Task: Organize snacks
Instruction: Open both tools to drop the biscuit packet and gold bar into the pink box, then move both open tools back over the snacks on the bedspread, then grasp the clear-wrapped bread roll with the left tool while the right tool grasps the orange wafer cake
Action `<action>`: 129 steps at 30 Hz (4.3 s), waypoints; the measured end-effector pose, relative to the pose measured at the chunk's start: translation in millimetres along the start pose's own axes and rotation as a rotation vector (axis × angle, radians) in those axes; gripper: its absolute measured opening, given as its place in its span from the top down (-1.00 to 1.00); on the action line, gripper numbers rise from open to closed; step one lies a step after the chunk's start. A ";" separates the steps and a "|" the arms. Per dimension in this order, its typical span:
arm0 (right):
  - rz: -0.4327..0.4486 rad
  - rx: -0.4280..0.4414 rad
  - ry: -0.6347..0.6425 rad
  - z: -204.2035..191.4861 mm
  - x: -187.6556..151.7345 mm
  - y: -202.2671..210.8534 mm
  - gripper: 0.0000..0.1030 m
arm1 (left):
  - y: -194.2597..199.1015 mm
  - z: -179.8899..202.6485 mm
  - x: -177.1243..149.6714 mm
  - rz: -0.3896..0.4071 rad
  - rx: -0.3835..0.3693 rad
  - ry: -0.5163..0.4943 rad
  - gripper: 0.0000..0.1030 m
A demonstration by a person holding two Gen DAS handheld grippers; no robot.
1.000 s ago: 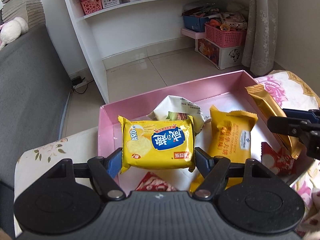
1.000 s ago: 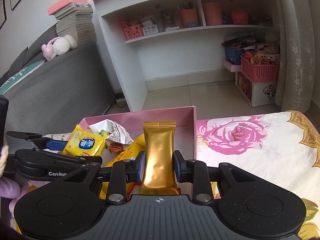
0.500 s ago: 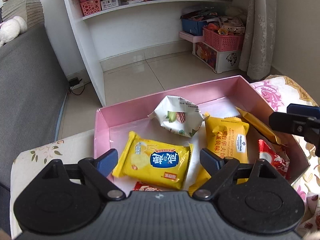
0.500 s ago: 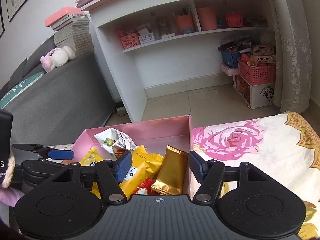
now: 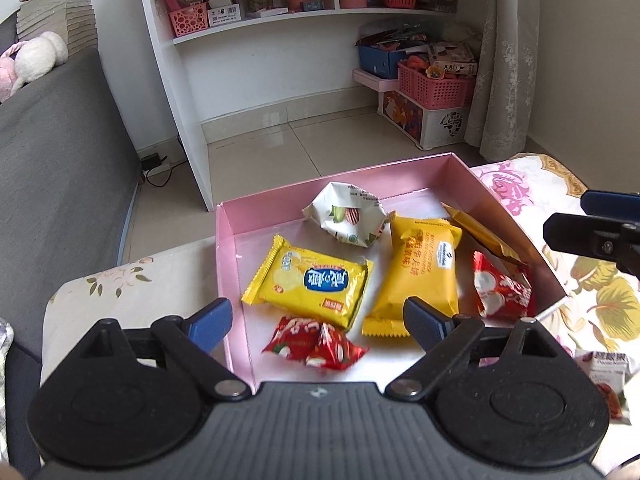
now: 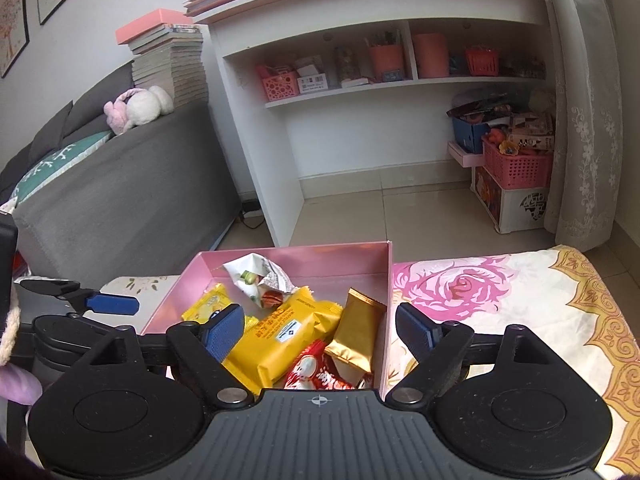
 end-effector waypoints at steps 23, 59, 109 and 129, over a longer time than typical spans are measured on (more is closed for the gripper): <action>-0.035 0.024 0.149 -57.7 -22.7 68.8 -0.94 | 77.5 -29.8 -71.7 0.004 -0.028 0.052 -0.92; -0.180 0.271 0.378 -100.7 -130.2 69.5 -0.95 | 40.0 39.3 -156.2 -0.064 -0.243 -0.497 -0.56; -0.221 0.211 0.410 -115.7 -140.3 28.6 0.01 | 50.9 -8.6 -134.9 -0.140 -0.141 -0.030 0.40; -0.256 0.231 0.306 -112.9 -137.9 26.4 -0.32 | 51.7 -17.0 -134.3 -0.172 -0.106 0.032 0.41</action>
Point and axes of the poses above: each gripper's, at about its wrist camera, not at the fingertips, and y roughly against the way its jaws point, z to its right, x to its top, the point moved 10 cm from there along -y, roughly the way its jaws point, and after that the axes turned 15 degrees about y, right-handed, at the moved point
